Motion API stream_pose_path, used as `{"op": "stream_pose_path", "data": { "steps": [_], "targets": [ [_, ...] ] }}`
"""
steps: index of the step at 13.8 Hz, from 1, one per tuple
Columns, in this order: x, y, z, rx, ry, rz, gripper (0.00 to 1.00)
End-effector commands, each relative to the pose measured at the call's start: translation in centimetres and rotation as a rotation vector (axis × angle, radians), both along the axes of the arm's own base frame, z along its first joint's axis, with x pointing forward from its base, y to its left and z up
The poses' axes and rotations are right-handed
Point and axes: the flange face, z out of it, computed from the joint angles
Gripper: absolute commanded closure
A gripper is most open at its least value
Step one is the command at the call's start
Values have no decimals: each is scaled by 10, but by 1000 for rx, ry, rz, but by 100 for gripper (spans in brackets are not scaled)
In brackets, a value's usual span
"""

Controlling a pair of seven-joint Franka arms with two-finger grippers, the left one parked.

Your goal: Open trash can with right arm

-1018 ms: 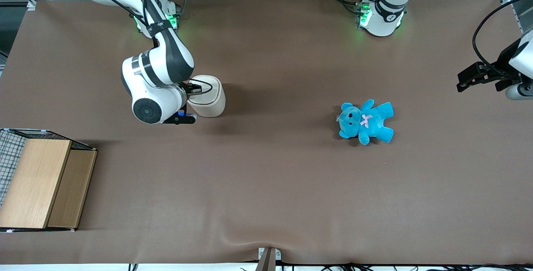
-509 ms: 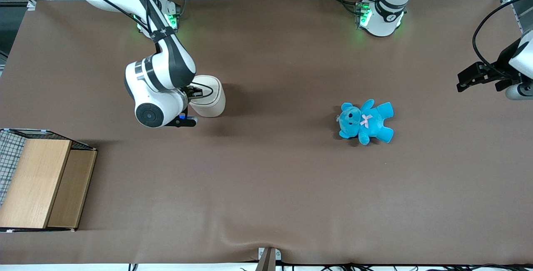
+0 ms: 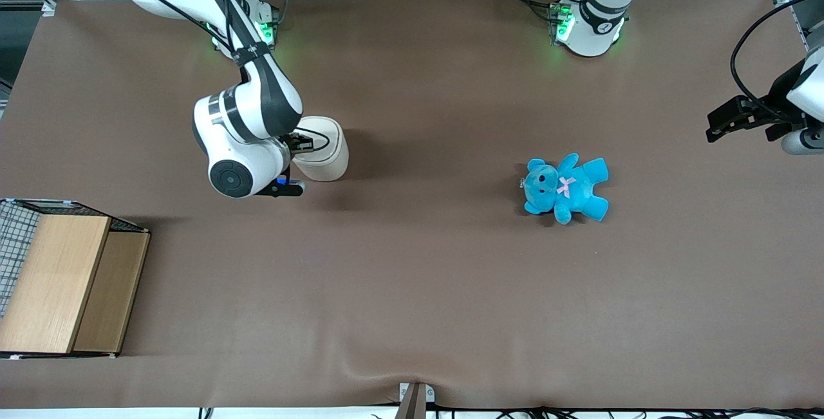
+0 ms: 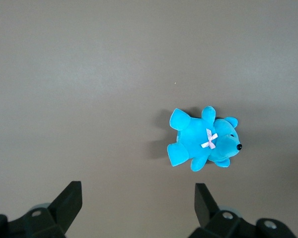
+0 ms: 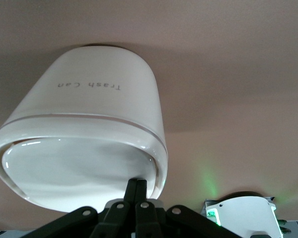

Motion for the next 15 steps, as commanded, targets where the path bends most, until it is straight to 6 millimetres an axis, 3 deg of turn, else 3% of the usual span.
{"op": "stream_pose_path", "data": {
  "steps": [1, 5, 7, 9, 11, 15],
  "targets": [
    [1, 0, -30, -14, 19, -24, 100],
    [1, -1, -34, -17, 23, -26, 100],
    [4, -5, -17, -6, 15, -31, 100],
    [10, -18, 10, 14, 1, -43, 100],
    [16, -24, 49, 28, -25, -53, 100],
    [42, -43, 143, 16, -61, -97, 100]
  ]
}}
